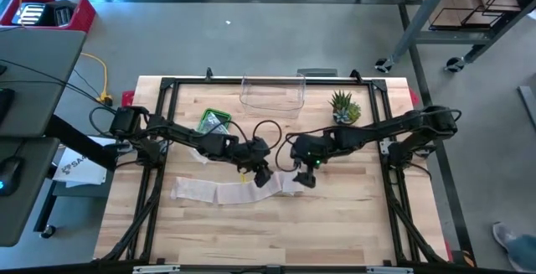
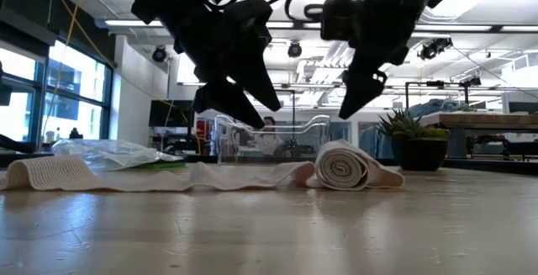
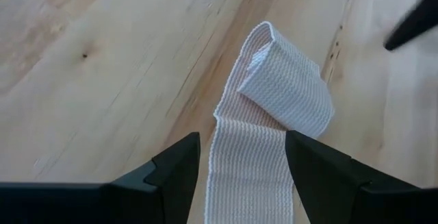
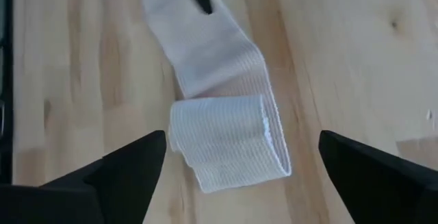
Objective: Roll bandage
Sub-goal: Roll the bandage
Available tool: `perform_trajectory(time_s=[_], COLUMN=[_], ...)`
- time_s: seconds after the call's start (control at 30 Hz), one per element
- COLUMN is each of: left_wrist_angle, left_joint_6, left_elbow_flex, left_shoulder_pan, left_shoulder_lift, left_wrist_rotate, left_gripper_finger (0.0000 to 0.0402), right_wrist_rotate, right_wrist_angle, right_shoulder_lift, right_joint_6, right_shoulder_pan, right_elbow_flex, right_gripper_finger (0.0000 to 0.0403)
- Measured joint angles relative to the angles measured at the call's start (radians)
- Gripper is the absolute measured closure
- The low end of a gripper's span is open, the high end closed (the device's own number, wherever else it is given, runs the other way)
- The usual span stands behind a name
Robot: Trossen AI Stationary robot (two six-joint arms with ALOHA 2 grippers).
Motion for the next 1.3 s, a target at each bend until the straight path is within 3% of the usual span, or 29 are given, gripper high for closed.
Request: perform_trajectory(time_s=[0.2, 0.43, 0.7, 0.8, 0.93, 1.17, 1.3], left_wrist_angle=[-0.081, -0.105, -0.1, -0.102, -0.103, -0.109, -0.111], left_joint_6=[0.036, 0.042, 0.042, 0.057, 0.064, 0.101, 0.109], left_elbow_flex=[-0.001, -0.002, -0.002, -0.002, -0.002, -0.002, -0.002], left_shoulder_pan=[-0.02, -0.066, -0.075, -0.08, -0.092, -0.115, -0.112], left_shoulder_lift=[-0.005, -0.026, -0.038, -0.039, -0.039, -0.039, -0.039], left_wrist_rotate=[-0.004, -0.013, -0.046, -0.047, -0.053, -0.083, -0.082], left_gripper_finger=[0.019, 0.019, 0.019, 0.019, 0.019, 0.019, 0.019], right_wrist_rotate=[0.089, 0.069, -0.031, -0.022, 0.065, 0.226, 0.114], right_wrist_angle=[0.021, -0.016, 0.032, 0.047, 0.027, -0.065, -0.113], right_shoulder_lift=[0.0, 0.0, 0.002, 0.03, 0.095, 0.203, 0.294], right_joint_6=[0.166, 0.34, 0.032, 0.027, -0.01, -0.051, -0.091], right_shoulder_pan=[0.005, 0.012, 0.06, 0.091, 0.122, 0.124, 0.127], right_elbow_flex=[0.0, -0.001, -0.002, -0.001, 0.021, 0.196, 0.263], right_gripper_finger=[0.0026, 0.0026, 0.0026, 0.0026, 0.0026, 0.0026, 0.0026])
